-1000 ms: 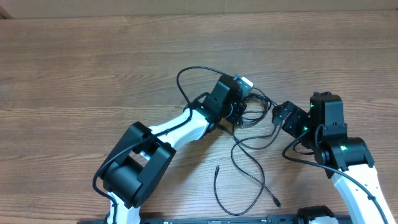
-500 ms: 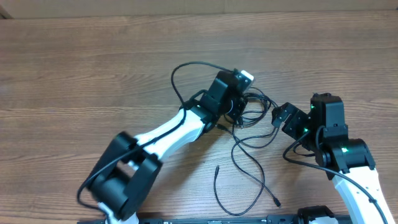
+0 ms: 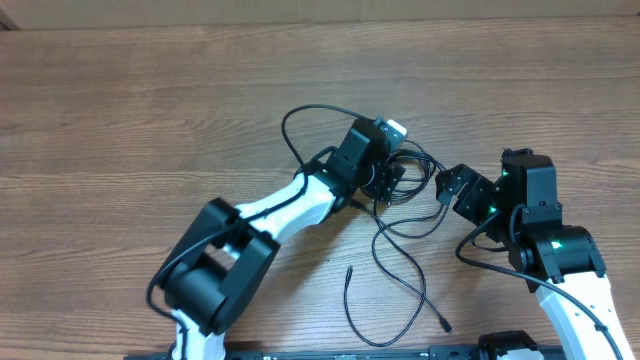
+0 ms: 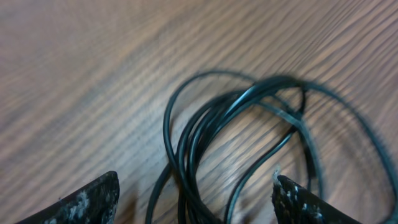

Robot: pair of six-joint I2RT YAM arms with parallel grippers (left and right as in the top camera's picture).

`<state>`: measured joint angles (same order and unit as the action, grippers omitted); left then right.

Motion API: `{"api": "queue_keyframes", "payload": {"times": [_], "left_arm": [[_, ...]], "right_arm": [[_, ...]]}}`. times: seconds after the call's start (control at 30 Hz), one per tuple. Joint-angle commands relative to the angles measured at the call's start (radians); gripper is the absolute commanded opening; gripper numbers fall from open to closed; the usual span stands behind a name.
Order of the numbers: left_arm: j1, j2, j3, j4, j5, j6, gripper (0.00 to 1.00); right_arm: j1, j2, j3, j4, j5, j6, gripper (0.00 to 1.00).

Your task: Untangle cables

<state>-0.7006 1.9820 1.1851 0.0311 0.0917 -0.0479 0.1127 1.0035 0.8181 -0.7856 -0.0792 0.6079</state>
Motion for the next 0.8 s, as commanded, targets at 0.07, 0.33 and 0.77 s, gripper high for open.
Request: {"api": "queue_keyframes", "payload": {"times": [0.07, 0.33, 0.77], "left_arm": [[-0.006, 0.069, 0.009, 0.029, -0.043, 0.026, 0.78], [-0.006, 0.075, 0.009, 0.05, -0.039, 0.022, 0.73], [-0.006, 0.093, 0.009, 0.059, -0.036, 0.023, 0.72]], "right_arm": [[-0.002, -0.014, 0.008, 0.007, 0.0, -0.007, 1.0], [-0.002, -0.014, 0.008, 0.013, -0.001, -0.007, 1.0], [-0.002, -0.014, 0.008, 0.014, -0.001, -0.007, 1.0]]}}
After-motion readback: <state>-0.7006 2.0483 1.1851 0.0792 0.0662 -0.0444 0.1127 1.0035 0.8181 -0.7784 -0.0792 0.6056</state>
